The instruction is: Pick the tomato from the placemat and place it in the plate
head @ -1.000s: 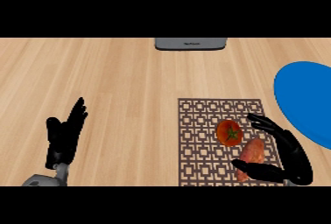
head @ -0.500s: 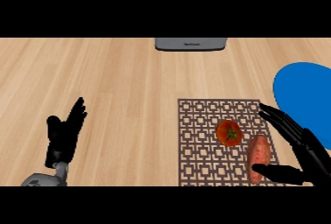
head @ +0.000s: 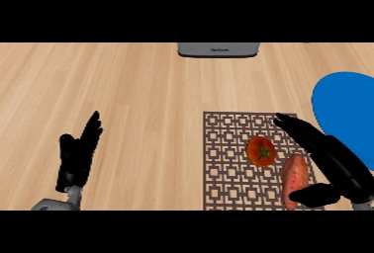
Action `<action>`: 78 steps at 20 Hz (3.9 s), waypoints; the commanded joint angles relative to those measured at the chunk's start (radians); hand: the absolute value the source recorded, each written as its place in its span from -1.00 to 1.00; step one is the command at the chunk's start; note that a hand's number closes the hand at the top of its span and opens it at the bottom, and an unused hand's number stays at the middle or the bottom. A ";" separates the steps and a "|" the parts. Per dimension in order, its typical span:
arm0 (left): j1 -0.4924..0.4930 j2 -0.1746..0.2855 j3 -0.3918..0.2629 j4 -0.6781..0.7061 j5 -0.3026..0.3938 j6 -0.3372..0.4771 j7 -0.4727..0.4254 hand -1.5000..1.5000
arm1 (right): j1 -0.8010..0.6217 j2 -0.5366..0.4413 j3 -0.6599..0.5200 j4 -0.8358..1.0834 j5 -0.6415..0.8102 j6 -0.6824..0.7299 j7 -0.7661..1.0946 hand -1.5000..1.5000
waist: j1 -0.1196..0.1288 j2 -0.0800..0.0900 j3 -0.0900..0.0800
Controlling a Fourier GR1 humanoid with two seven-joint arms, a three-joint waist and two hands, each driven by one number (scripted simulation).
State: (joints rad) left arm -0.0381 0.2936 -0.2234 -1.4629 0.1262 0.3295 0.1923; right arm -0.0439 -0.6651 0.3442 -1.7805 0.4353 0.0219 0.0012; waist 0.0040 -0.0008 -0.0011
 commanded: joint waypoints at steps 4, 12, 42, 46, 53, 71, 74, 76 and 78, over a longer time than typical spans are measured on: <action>0.003 -0.005 0.069 0.007 -0.008 -0.062 0.019 0.00 | 0.010 0.101 0.001 0.014 0.109 0.088 0.063 -1.00 | -0.004 0.000 0.001; 0.010 -0.073 0.056 -0.064 -0.089 -0.043 0.077 0.00 | -0.016 0.205 -0.006 0.068 0.208 0.173 0.050 -1.00 | -0.002 0.000 0.001; 0.019 -0.129 0.185 -0.007 -0.152 -0.166 0.035 0.00 | -0.077 0.380 -0.182 0.202 0.494 0.013 -0.129 1.00 | -0.009 -0.001 0.001; 0.022 -0.180 0.149 -0.050 -0.188 -0.133 0.063 0.00 | -0.098 0.291 -0.301 0.295 0.408 0.140 -0.195 1.00 | -0.004 0.000 0.001; 0.024 -0.152 0.204 0.046 -0.157 -0.198 -0.030 0.00 | -0.106 0.212 -0.427 0.180 0.353 0.210 -0.186 1.00 | -0.007 0.000 0.001; -0.017 -0.168 0.188 -0.062 -0.212 -0.163 0.110 0.00 | -0.211 0.154 -0.792 0.183 0.189 0.184 -0.011 1.00 | -0.004 0.000 0.001; 0.013 -0.164 0.205 -0.016 -0.185 -0.197 0.020 0.00 | -0.340 0.074 -0.796 0.469 0.237 0.124 -0.108 1.00 | 0.007 0.004 0.001; -0.026 -0.157 0.218 0.000 -0.191 -0.195 0.052 0.00 | -0.414 0.080 -0.749 0.558 0.287 0.079 -0.093 1.00 | 0.008 0.004 0.001; 0.040 -0.179 0.198 -0.040 -0.210 -0.174 0.027 0.00 | -0.371 0.074 -0.756 0.612 0.287 0.075 -0.138 1.00 | 0.007 0.003 0.001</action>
State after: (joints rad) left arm -0.0304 0.1257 -0.0210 -1.4905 -0.0717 0.1478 0.2410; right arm -0.3795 -0.5653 -0.4146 -1.3249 0.6979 0.1317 -0.0827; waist 0.0084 0.0017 0.0001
